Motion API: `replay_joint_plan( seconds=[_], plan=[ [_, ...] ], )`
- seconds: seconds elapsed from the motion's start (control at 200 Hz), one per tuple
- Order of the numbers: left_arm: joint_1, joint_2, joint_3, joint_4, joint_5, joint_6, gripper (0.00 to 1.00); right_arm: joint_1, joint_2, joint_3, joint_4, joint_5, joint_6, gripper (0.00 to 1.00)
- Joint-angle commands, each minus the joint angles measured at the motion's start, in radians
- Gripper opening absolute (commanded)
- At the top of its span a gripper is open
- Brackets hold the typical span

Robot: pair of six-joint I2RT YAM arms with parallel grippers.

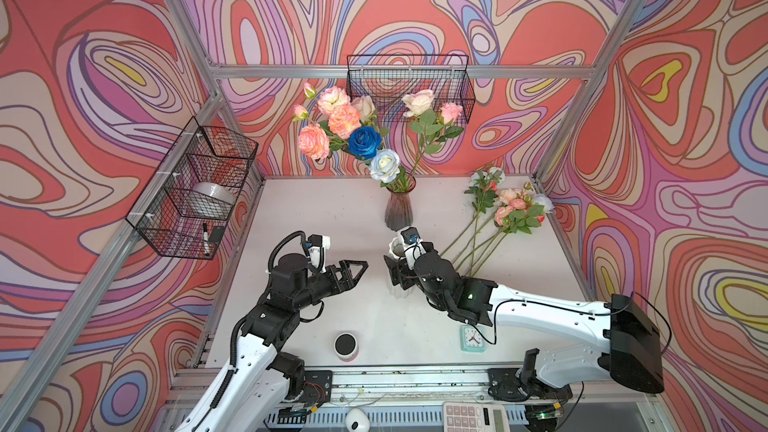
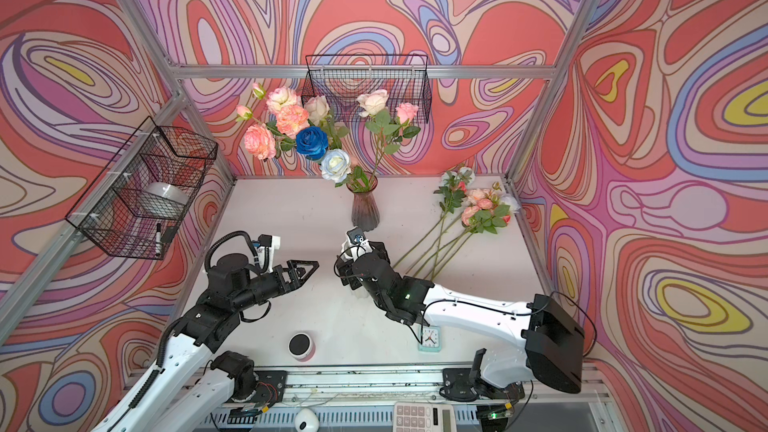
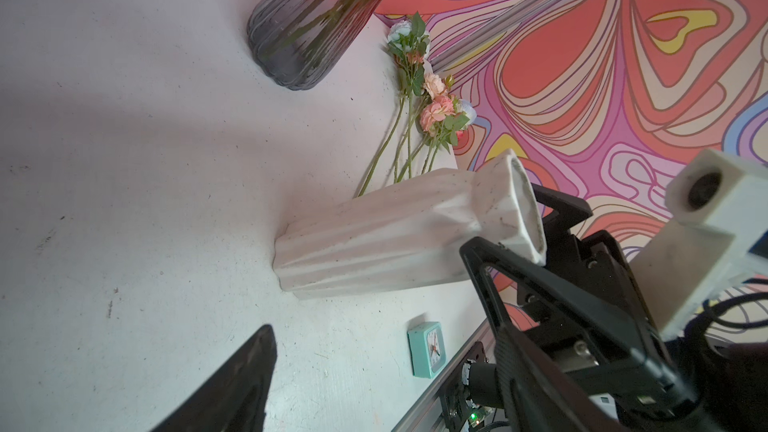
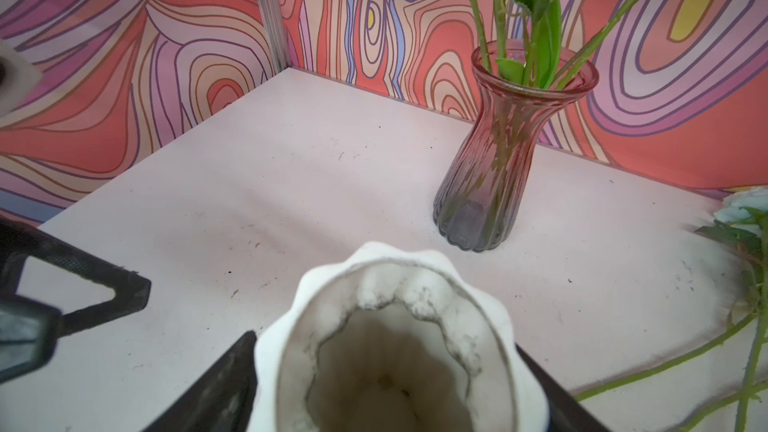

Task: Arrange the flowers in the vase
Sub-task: 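Set the white vase upright on the table and open the right gripper, then move the right gripper to the loose rose pile and lower onto a stem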

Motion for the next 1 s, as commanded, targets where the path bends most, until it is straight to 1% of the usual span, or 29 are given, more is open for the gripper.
replay_joint_plan(
  seconds=[0.0,0.08,0.105,0.215,0.325,0.38,0.41,0.451,0.511,0.551,0.656,0.706,0.746,0.826,0.871,0.996],
  plan=[
    [-0.005,0.001,-0.011,0.031,0.004,-0.01,0.85,0.002,-0.061,0.024,-0.045,-0.024,0.041,0.93],
    [-0.006,0.005,-0.006,0.029,-0.008,-0.01,0.85,0.002,-0.102,0.033,-0.108,-0.059,0.062,0.95],
    [-0.006,0.005,-0.004,0.029,-0.012,-0.01,0.85,0.003,-0.116,0.035,-0.126,-0.07,0.067,0.98],
    [-0.006,0.008,-0.004,0.042,-0.016,-0.012,0.85,0.004,-0.197,0.03,-0.166,-0.085,0.078,0.98],
    [-0.005,0.011,0.0,0.048,-0.018,-0.012,0.85,0.003,-0.265,0.036,-0.175,-0.051,0.071,0.98],
    [-0.006,0.01,0.003,0.048,-0.019,-0.012,0.85,-0.012,-0.268,0.066,-0.22,0.016,0.09,0.98],
    [-0.005,0.008,0.004,0.046,-0.021,-0.01,0.85,-0.048,-0.252,0.098,-0.271,0.024,0.113,0.96],
    [-0.006,0.005,0.006,0.043,-0.027,-0.01,0.84,-0.122,-0.233,0.121,-0.314,-0.011,0.157,0.92],
    [-0.006,-0.003,0.004,0.04,-0.031,-0.01,0.85,-0.266,-0.218,0.112,-0.33,-0.129,0.226,0.81],
    [-0.005,-0.006,0.002,0.035,-0.033,-0.012,0.84,-0.374,-0.195,0.109,-0.354,-0.188,0.265,0.76],
    [-0.006,-0.012,-0.004,0.033,-0.026,-0.019,0.85,-0.605,-0.085,0.115,-0.406,-0.289,0.311,0.71],
    [-0.005,-0.014,-0.008,0.033,-0.019,-0.021,0.84,-0.686,-0.015,0.127,-0.432,-0.303,0.331,0.68],
    [-0.006,-0.014,-0.01,0.033,-0.017,-0.022,0.84,-0.738,0.041,0.131,-0.436,-0.314,0.332,0.67],
    [-0.006,-0.017,-0.015,0.037,-0.012,-0.028,0.84,-0.797,0.147,0.153,-0.443,-0.294,0.328,0.62],
    [-0.006,-0.018,-0.016,0.039,-0.011,-0.03,0.85,-0.818,0.207,0.169,-0.443,-0.274,0.321,0.59],
    [-0.005,-0.017,-0.015,0.044,-0.005,-0.032,0.84,-0.859,0.352,0.233,-0.439,-0.267,0.294,0.51]
  ],
)
